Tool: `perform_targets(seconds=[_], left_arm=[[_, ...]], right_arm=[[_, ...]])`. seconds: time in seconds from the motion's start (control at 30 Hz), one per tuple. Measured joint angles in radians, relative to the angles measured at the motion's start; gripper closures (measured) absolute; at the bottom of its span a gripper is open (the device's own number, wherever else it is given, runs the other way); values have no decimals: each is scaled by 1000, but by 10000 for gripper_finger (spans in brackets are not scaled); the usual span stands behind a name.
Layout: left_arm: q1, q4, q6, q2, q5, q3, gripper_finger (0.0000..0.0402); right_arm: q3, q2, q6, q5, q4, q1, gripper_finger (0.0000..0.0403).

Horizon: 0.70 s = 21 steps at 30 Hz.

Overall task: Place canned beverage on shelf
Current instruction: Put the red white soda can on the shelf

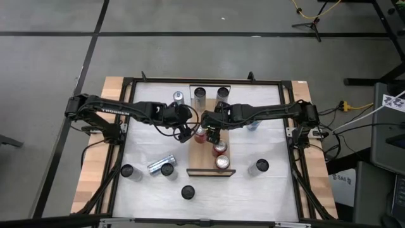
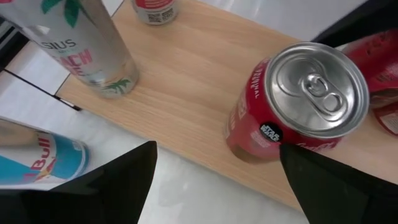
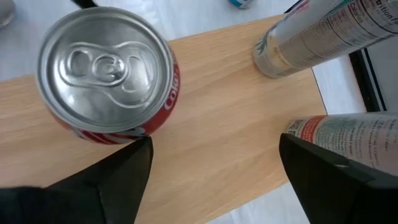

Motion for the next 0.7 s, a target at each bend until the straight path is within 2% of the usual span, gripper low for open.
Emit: perform_targets(seconds=[0.53,0.7], left_arm=[[3,-29,0,0,-28,0,56],[3,-8,-3,13,-28,-1,56]], right_arm=[[2,-40,32,-6,-57,3,59],[45,-50,33,-6,-139,3,59]])
